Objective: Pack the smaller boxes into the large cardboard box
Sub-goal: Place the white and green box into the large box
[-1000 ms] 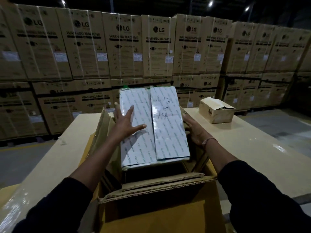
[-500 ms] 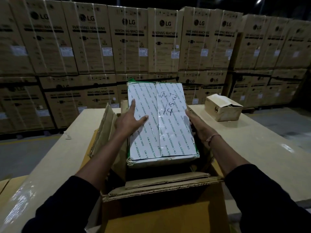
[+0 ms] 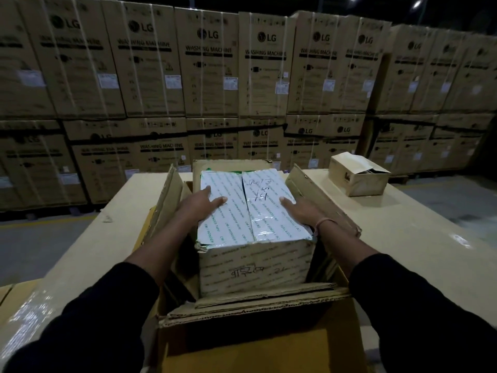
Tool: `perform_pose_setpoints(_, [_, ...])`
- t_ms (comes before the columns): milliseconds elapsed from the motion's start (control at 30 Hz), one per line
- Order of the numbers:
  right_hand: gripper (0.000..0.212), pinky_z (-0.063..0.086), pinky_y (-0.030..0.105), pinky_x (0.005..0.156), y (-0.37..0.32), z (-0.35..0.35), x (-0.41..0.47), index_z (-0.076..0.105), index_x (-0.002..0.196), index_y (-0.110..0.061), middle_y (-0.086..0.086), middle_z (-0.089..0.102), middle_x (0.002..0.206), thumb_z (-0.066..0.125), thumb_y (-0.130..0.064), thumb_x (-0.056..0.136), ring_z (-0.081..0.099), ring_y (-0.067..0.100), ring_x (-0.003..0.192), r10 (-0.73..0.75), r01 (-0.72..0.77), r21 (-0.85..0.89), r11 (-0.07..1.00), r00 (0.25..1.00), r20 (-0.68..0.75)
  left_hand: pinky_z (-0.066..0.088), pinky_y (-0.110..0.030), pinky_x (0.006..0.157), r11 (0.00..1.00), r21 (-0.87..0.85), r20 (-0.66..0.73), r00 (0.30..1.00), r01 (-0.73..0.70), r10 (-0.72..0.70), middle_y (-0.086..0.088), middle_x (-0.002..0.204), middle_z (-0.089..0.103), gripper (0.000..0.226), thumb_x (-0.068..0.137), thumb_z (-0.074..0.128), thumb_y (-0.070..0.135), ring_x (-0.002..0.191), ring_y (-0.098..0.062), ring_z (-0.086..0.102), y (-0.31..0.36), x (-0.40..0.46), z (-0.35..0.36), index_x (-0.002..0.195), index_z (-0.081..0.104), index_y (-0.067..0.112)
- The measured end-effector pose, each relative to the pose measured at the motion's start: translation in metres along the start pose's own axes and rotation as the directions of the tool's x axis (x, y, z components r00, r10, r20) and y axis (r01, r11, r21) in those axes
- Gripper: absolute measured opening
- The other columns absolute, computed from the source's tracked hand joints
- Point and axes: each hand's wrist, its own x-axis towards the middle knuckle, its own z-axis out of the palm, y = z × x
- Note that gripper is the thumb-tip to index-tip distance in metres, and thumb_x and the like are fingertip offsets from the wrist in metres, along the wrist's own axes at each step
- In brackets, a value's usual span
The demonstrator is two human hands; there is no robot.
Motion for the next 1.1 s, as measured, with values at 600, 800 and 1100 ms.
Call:
perform_pose_setpoints(600, [0.100,0.020,0.070,0.117,-0.084,0.027,0.028,0.025,0.162,-0.031,0.009,0.017,0.166,0.076,-0.051,0.078,0.018,0.041,0.153,-0.190,0.218,-0.441,0.870,0.976,0.108,0.015,-0.057,0.125,0.890,0.306,0.201,0.937,-0.337,0.285,-0.016,0.169,0.021,0.065,0.105,0.032,0.062,0.158,-0.035,0.009,0.014,0.026,0.004,0.160,0.035,0.028])
perform_pose_setpoints(800, [0.057,0.055,0.037,0.096,-0.118,-0.055,0.021,0.054,0.149,-0.018,0.014,0.057,0.144,0.068,-0.016,0.093,0.062,0.028,0.119,-0.308,0.320,-0.334,0.887,0.947,0.092,-0.003,-0.069,0.121,0.779,0.325,0.247,0.843,-0.536,0.477,-0.003,0.165,0.035,0.064,0.106,0.026,0.062,0.158,-0.032,0.014,0.030,0.034,0.007,0.156,0.044,0.027])
perform_pose_setpoints(1100, [0.032,0.058,0.036,0.089,-0.054,-0.126,0.022,0.070,0.124,-0.005,0.015,0.069,0.124,0.057,-0.007,0.095,0.068,0.030,0.105,-0.060,0.024,-0.783,0.621,0.998,-0.016,0.017,-0.053,0.125,0.722,0.147,0.305,0.725,-0.676,0.617,-0.008,0.123,0.070,0.063,0.107,0.031,0.059,0.142,-0.028,0.044,0.063,0.033,0.031,0.122,0.071,0.013])
